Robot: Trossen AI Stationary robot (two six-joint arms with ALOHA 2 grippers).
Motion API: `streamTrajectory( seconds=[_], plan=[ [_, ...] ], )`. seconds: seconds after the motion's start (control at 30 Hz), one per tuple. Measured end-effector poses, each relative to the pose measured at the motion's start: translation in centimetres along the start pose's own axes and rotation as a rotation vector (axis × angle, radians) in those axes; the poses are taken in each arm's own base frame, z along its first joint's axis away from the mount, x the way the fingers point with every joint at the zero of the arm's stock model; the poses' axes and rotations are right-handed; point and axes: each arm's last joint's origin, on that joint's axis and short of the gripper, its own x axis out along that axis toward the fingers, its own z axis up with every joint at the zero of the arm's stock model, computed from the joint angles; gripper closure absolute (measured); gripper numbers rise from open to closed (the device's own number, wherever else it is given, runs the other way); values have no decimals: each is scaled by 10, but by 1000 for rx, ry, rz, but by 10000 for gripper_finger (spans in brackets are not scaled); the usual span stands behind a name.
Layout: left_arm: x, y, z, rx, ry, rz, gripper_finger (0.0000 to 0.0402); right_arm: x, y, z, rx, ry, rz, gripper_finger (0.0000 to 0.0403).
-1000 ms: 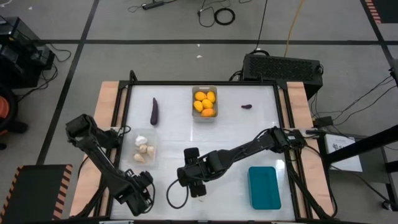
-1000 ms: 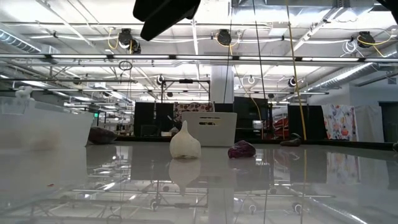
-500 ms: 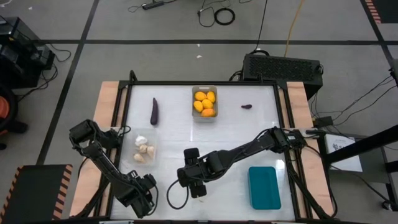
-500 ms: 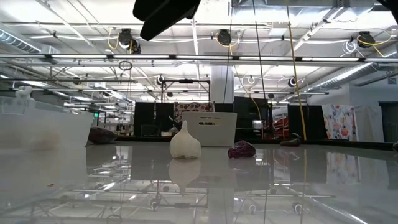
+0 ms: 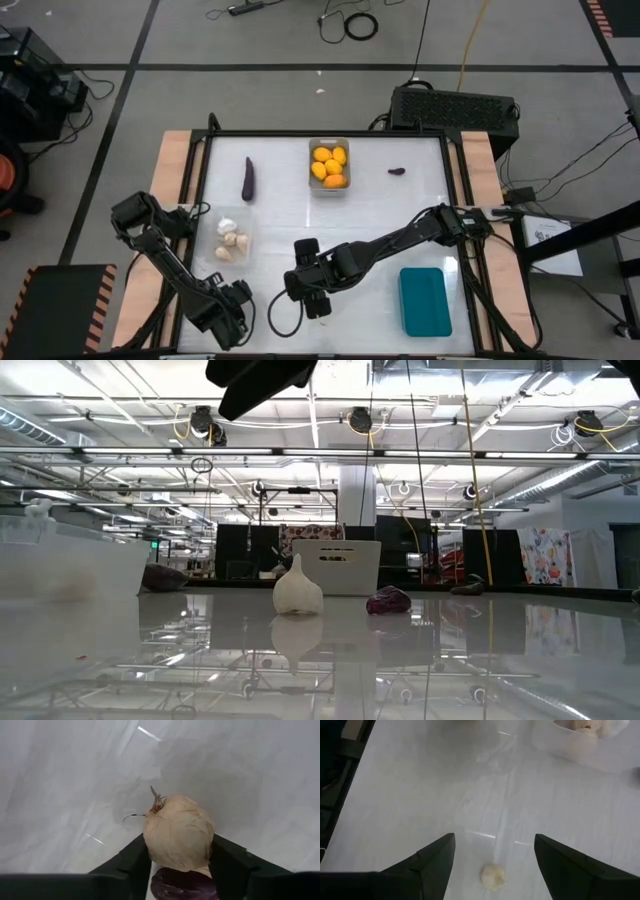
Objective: Sort produce into baskets
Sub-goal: Put the garlic into the transparent bin
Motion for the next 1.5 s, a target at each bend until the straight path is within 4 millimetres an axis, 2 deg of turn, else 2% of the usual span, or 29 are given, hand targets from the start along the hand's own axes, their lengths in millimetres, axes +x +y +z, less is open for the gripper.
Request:
streamTrajectory(
  seconds=[0.1,0.27,0.37,0.5,0.57,0.67,0.9,1.17,1.3,1.5],
  plan=[
    [-14,3,2,35,-47,-8,245,0,0,0,-4,0,0,138],
    [-60,16,5,32,-164,-48,237,0,-1,0,-1,0,-1,138],
    [-86,33,6,22,-269,-30,233,1,-2,0,0,0,-2,138],
    [-104,61,15,-14,-394,83,232,1,-3,0,1,2,-3,138],
    [-106,74,21,-48,-394,151,232,1,-3,-1,0,11,-5,138],
    [-96,88,30,-77,-379,231,232,1,-5,-4,-4,47,-10,138],
    [-72,116,53,21,-276,381,231,1,-7,-7,9,77,-17,138],
    [-66,149,88,-3,-229,395,229,1,-6,-7,13,77,-16,138],
    [-65,159,95,3,-165,385,204,1,-5,-9,1,94,-17,138],
    [-66,162,100,21,-158,349,127,1,-4,-10,1,102,-17,138]
  ],
)
